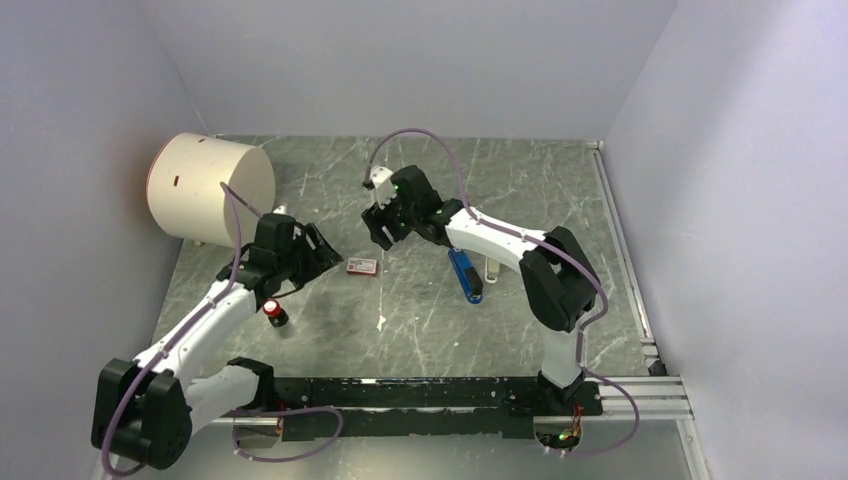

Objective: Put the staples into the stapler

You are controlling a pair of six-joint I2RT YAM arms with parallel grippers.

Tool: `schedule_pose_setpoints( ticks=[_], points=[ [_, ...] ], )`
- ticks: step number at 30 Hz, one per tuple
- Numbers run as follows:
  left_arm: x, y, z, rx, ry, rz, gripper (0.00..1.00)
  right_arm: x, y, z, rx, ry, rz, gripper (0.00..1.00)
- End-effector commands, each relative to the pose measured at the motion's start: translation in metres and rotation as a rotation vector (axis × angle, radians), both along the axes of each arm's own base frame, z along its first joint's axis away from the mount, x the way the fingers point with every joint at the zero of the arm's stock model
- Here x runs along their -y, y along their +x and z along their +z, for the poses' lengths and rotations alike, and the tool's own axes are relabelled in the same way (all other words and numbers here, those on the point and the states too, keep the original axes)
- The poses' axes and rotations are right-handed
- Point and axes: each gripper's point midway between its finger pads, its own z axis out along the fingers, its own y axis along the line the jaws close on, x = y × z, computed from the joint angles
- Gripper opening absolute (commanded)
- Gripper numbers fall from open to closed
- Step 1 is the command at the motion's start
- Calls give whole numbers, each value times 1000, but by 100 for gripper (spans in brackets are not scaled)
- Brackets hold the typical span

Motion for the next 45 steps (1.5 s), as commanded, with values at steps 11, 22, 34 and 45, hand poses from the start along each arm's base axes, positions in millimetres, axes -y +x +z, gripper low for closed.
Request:
schedule_pose_setpoints(
  ticks=[11,22,34,45],
  points=[
    [2,37,-18,-71,-131,-57,73,-57,-57,-45,83,-23,655,74],
    [-15,36,-37,-99,-103,11,56,-63,-57,-78,45,-115,658,67],
    [-3,32,-49,-139,-137,-71,60,-58,-46,-96,44,-159,643,50],
    [21,31,-62,-176,-262,-137,56,-26,-54,-96,-7,-193,831,43]
  ],
)
